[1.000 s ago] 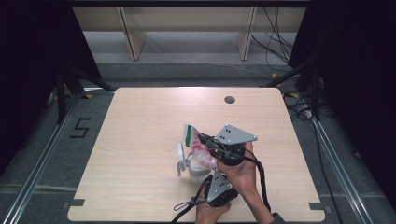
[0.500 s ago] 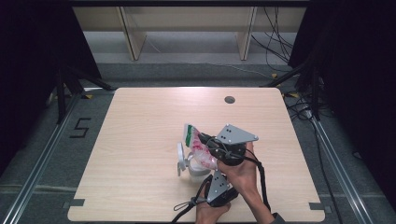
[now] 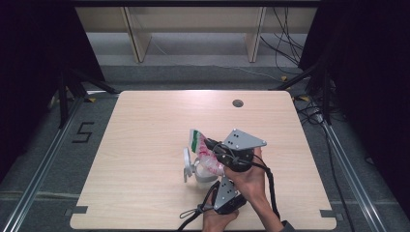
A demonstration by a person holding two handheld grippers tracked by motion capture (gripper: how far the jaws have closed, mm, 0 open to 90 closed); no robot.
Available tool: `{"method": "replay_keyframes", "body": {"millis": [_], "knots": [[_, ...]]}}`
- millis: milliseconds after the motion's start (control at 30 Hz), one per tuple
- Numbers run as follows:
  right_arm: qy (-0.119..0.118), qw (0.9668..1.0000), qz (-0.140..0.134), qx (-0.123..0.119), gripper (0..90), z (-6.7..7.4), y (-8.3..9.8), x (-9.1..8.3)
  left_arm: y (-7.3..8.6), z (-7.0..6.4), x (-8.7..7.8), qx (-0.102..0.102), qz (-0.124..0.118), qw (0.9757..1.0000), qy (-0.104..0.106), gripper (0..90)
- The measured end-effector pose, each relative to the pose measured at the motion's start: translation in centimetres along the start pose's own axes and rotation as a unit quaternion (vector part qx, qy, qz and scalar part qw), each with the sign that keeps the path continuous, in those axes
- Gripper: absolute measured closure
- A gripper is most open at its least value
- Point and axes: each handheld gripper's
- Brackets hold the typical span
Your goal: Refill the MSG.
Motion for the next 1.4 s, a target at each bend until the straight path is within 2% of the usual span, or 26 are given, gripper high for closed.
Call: {"method": "replay_keyframes", "body": {"millis": [100, 133, 200, 233, 267, 300, 333, 467, 533, 600, 667, 800, 867, 967, 1033, 1133, 1167, 1267, 1300, 1333, 1400], "knots": [[0.006, 0.9999, 0.005, 0.008, 90.0, -0.03, 0.07, 0.01, 0.00, -0.03, -0.03, 0.000, 0.007, 1.0000, -0.002, 75.5], [0.002, 1.0000, 0.004, 0.008, 90.0, -0.09, 0.05, 0.00, -0.02, -0.04, -0.04, 0.000, 0.005, 1.0000, -0.002, 75.5], [0.009, 1.0000, -0.003, 0.004, 90.0, 0.01, 0.02, -0.01, -0.03, -0.02, -0.01, 0.000, 0.002, 1.0000, -0.001, 75.5], [-0.001, 1.0000, 0.001, 0.002, 90.0, 0.01, 0.01, -0.02, -0.03, -0.04, -0.04, 0.000, 0.004, 1.0000, -0.002, 75.5], [0.000, 1.0000, 0.000, 0.002, 90.0, -0.01, 0.01, 0.04, -0.02, -0.05, -0.03, 0.000, 0.005, 1.0000, -0.003, 75.5], [0.011, 0.9999, 0.000, 0.006, 90.0, 0.00, 0.04, 0.03, -0.04, -0.05, -0.05, 0.000, 0.006, 1.0000, -0.002, 75.4], [0.004, 1.0000, 0.001, 0.003, 90.0, -0.08, 0.01, -0.02, -0.04, -0.05, -0.05, 0.001, 0.005, 1.0000, -0.002, 75.5], [0.009, 1.0000, -0.001, 0.004, 90.0, -0.03, 0.02, -0.01, -0.04, -0.06, -0.07, 0.001, 0.006, 1.0000, -0.002, 75.5], [0.003, 1.0000, 0.001, 0.004, 90.0, -0.08, 0.00, -0.04, -0.06, -0.04, -0.07, 0.001, 0.005, 1.0000, -0.002, 75.5], [0.009, 0.9999, -0.003, 0.004, 90.0, 0.01, 0.02, -0.02, -0.04, -0.04, -0.04, 0.001, 0.004, 1.0000, -0.002, 75.5], [0.002, 1.0000, 0.003, 0.005, 90.0, -0.13, 0.00, -0.06, -0.06, -0.05, -0.06, 0.001, 0.005, 1.0000, -0.002, 75.4], [0.002, 1.0000, 0.002, 0.004, 90.0, -0.01, -0.02, -0.08, -0.06, -0.06, -0.03, 0.001, 0.004, 1.0000, -0.002, 75.4], [0.006, 1.0000, -0.001, 0.004, 90.0, -0.06, 0.01, 0.00, -0.04, 0.02, 0.06, 0.000, -0.001, 1.0000, 0.003, 75.5], [0.008, 0.9999, -0.004, 0.004, 90.0, 0.01, 0.01, -0.01, -0.09, -0.06, 0.00, 0.001, 0.002, 1.0000, -0.001, 75.5], [-0.001, 1.0000, 0.005, 0.004, 90.0, -0.06, -0.06, -0.15, -0.07, -0.07, 0.06, 0.002, -0.003, 1.0000, 0.000, 75.4], [0.003, 1.0000, -0.001, 0.004, 90.0, 0.04, -0.01, -0.02, -0.10, -0.05, 0.01, 0.003, 0.004, 1.0000, -0.001, 75.5], [0.000, 1.0000, 0.004, 0.000, 90.0, 0.02, 0.02, 0.00, -0.03, -0.09, 0.10, 0.000, -0.002, 1.0000, 0.001, 75.4], [-0.004, 1.0000, 0.004, 0.005, 90.0, 0.05, -0.01, -0.03, -0.07, -0.03, 0.04, 0.006, -0.005, 1.0000, 0.004, 75.5], [0.001, 1.0000, 0.003, 0.006, 90.0, 0.10, -0.09, -0.15, -0.15, -0.11, -0.05, 0.007, 0.000, 1.0000, -0.002, 75.5], [0.004, 1.0000, -0.002, 0.002, 90.0, 0.11, -0.15, -0.17, -0.15, -0.12, -0.03, 0.006, -0.001, 1.0000, -0.001, 75.4], [-0.001, 1.0000, 0.006, 0.001, 90.0, 0.14, -0.11, -0.08, -0.05, -0.06, 0.10, 0.004, -0.005, 1.0000, 0.006, 75.4]]}}
Point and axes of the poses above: each handheld gripper's, and its own axes: x roughly forward along the jaws, y roughly out of its underside, z roughly to its left, and after that the axes turned 12 degrees about y, right-handed
